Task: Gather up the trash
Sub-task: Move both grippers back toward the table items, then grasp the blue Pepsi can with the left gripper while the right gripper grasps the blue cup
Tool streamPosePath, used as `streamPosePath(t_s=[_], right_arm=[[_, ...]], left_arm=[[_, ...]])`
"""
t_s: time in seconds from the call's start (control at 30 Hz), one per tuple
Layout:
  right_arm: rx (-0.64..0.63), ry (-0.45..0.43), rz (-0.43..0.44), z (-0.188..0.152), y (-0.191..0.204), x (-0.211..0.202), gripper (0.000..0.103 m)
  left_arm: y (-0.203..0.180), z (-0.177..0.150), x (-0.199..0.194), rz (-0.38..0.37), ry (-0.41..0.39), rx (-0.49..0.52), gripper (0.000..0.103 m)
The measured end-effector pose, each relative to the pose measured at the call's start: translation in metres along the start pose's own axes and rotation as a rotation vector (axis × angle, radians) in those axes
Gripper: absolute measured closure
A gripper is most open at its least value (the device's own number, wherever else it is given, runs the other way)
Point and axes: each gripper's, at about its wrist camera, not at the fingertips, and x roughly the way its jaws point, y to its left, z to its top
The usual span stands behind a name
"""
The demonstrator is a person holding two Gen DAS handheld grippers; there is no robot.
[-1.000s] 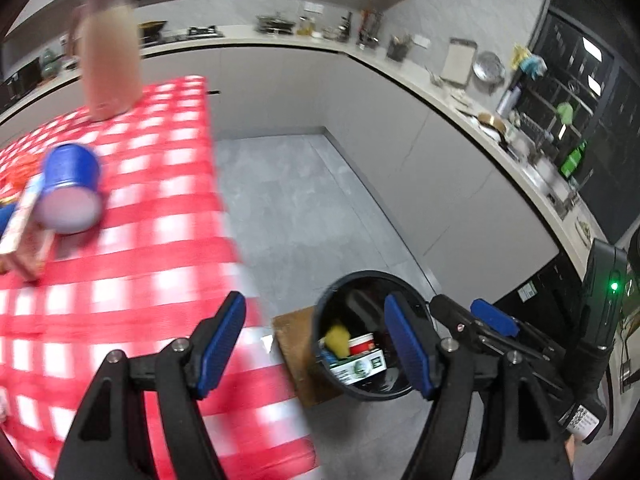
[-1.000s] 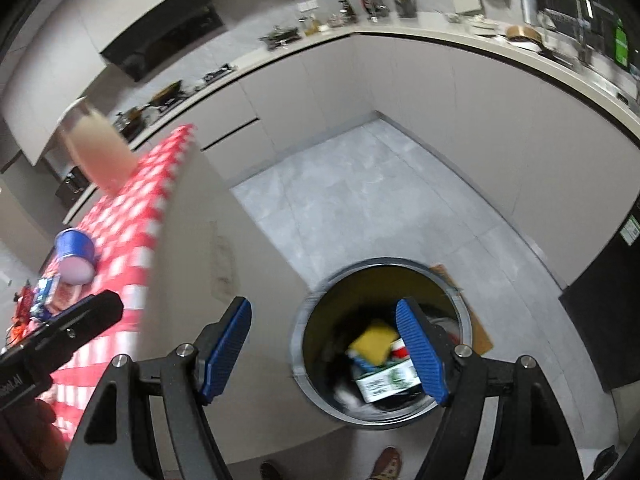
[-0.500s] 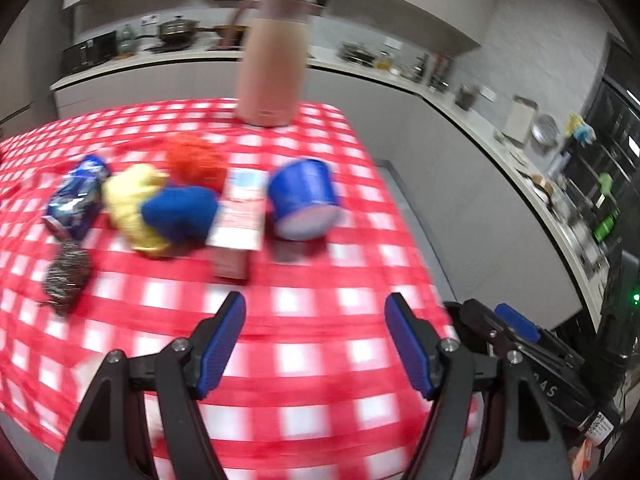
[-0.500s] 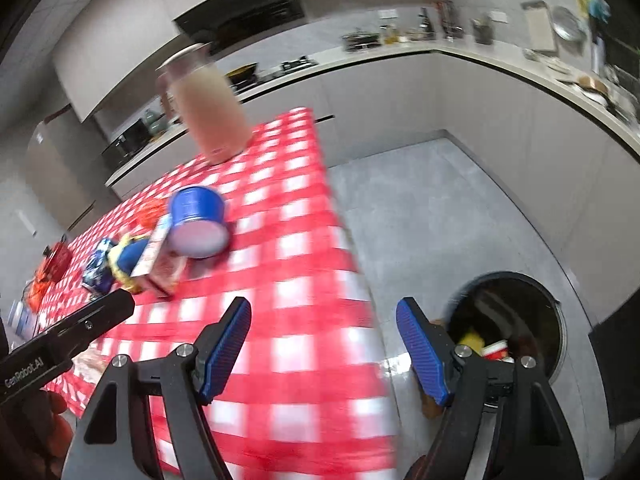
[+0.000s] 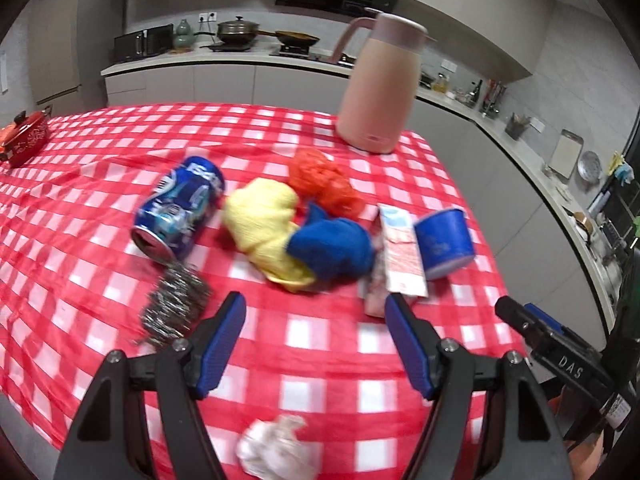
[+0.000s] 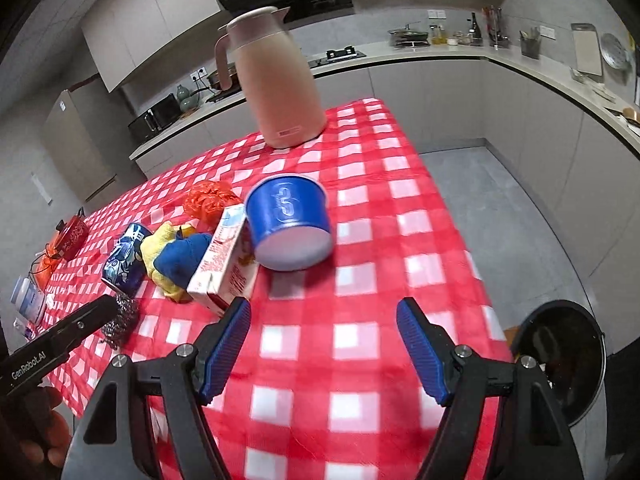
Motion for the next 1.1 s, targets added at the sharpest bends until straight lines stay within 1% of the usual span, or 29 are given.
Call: streamPosePath(t_s=[0.27, 0.43, 0.6, 0.8, 0.87, 0.93, 1.1], right_arm=[[-0.011, 0.004, -0.010, 0.023, 0.015, 0.031, 0.023], [-0.022, -0.011, -0.031, 0.041, 0.021, 0.046, 0.018], [-0.030, -0.014, -0.059, 0.053, 0.025, 0.062, 0.016], [-0.011, -0.003, -0.085, 0.059, 0.026, 0.080, 0.016], [-0.005, -0.001, -0.093, 0.060, 0.026, 0.085, 0.016], [0.002, -0.005, -0.100, 0.061, 0.026, 0.089, 0.015], [0.008, -0.006, -0.112, 0.061, 0.028, 0.097, 0.014]], left_arm=[[0.032, 0.017, 0.012, 0.037, -0.008, -0.016, 0.030], [0.053, 0.033, 0.020, 0.064, -0.020, -0.018, 0.030], [0.076, 0.049, 0.031, 0.096, -0.027, -0.015, 0.026], [0.093, 0.061, 0.053, 0.089, 0.012, 0.007, 0.026], [0.098, 0.064, 0.064, 0.096, 0.030, 0.024, 0.025], [0.100, 0.065, 0.069, 0.115, 0.022, 0.038, 0.024], [0.112, 0.068, 0.080, 0.101, 0.048, 0.023, 0.024]])
